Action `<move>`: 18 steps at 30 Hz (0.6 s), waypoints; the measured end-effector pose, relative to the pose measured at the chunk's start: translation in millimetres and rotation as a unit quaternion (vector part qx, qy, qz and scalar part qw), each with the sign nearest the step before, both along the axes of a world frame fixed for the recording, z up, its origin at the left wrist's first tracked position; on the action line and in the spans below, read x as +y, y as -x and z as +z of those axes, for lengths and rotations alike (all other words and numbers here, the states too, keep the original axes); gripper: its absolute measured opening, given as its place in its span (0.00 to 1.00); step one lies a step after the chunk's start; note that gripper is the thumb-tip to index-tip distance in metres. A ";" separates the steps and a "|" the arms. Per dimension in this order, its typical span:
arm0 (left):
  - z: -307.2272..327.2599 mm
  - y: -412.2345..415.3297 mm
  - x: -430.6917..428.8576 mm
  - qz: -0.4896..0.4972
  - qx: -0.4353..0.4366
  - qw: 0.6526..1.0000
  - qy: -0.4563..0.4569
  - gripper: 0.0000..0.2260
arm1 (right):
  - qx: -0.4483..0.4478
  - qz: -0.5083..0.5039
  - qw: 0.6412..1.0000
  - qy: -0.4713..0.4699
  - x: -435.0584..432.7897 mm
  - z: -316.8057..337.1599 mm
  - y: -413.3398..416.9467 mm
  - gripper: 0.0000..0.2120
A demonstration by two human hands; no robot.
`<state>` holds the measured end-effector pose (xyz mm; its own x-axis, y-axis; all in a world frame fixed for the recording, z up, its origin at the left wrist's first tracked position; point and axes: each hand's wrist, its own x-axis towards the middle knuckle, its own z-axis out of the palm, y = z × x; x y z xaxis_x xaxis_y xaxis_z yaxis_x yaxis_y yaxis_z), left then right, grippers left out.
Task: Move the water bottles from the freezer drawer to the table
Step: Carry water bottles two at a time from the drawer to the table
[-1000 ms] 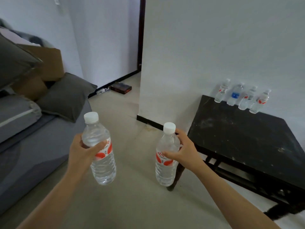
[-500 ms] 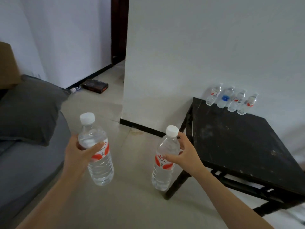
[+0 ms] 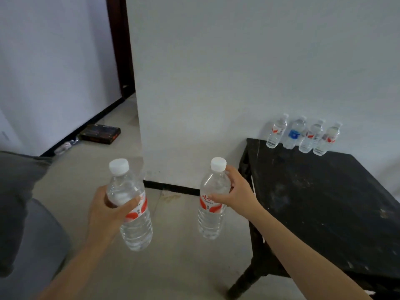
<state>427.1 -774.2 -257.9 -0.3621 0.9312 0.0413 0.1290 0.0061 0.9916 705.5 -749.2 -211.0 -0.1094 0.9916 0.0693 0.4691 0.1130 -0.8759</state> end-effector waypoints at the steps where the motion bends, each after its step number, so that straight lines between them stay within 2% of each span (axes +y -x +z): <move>1: 1.7 2.8 17.7 0.003 0.007 1.000 -0.007 0.29 | 0.009 -0.001 1.000 -0.001 15.6 1.9 2.2 0.31; 3: 2.0 6.8 55.7 0.016 0.016 0.999 -0.022 0.23 | 0.020 -0.001 1.000 -0.001 48.2 5.6 4.7 0.31; 11: -7.8 -2.5 176.4 0.000 0.009 1.000 -0.025 0.19 | 0.016 -0.046 0.999 0.006 152.3 -1.3 -2.7 0.33; 15: -11.7 -24.0 244.1 -0.051 -0.009 0.998 -0.024 0.19 | 0.000 -0.091 0.996 0.009 194.4 -7.0 -12.8 0.33; 18: -11.6 -35.1 302.7 -0.111 -0.034 0.993 -0.031 0.25 | -0.007 -0.132 0.991 0.003 227.0 -6.6 -15.7 0.31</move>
